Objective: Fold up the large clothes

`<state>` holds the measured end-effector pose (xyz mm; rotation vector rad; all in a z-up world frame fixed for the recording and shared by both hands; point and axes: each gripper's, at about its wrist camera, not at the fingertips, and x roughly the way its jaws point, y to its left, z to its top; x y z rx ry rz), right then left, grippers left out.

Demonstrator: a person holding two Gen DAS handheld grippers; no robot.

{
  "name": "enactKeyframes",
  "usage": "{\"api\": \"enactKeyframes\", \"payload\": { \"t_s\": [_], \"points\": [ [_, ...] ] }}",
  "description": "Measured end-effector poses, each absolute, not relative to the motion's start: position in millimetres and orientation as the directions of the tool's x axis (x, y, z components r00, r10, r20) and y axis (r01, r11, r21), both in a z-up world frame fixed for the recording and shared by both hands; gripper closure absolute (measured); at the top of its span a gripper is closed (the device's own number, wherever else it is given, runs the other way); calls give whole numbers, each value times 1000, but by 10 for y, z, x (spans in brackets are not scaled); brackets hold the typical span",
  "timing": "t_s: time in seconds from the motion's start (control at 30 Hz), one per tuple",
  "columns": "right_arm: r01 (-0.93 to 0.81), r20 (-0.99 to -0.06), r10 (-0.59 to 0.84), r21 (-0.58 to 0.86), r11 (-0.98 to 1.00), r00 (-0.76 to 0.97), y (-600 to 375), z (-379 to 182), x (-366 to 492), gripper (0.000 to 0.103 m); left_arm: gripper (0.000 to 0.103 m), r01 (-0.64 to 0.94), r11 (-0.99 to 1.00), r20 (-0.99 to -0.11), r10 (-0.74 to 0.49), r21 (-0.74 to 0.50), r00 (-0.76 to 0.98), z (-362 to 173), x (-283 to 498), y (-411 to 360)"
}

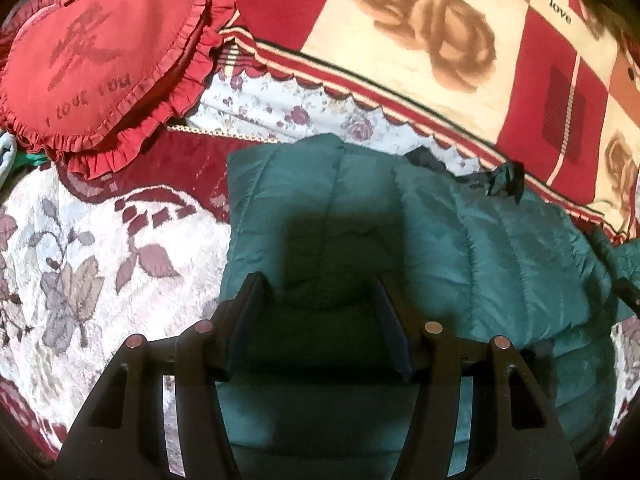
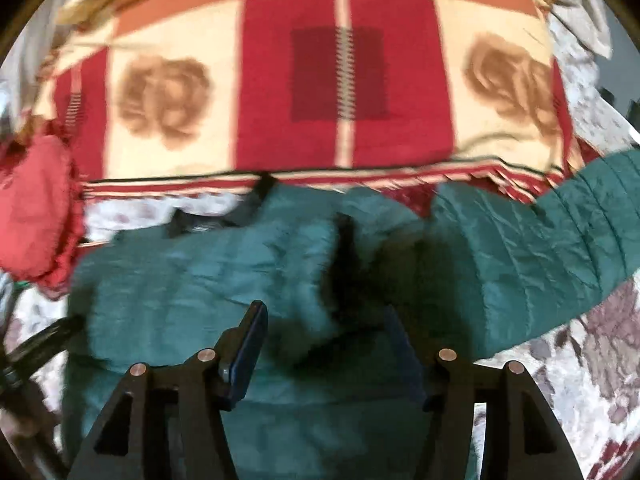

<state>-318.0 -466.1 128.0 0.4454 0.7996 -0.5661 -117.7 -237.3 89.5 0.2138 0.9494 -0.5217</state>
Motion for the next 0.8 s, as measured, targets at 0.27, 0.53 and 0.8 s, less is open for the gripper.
{"api": "enactKeyframes", "payload": {
  "t_s": [0.27,0.53,0.8],
  "points": [
    [506,-779,-227,131,853,585,-4305,1094,-2681,45,46,518,855,-811,-320,-24,490,908,-1181,-2472],
    [571,-857,-203,123,812,473,-4576,586,-2588,45,46,531,847,-812,-297,18,502,762,-1201,-2561],
    [557,-828,-235,109,823,509,-4436,884,-2739,45,46,536,844,-811,-309,7,497,838,-1242,-2534]
  ]
}}
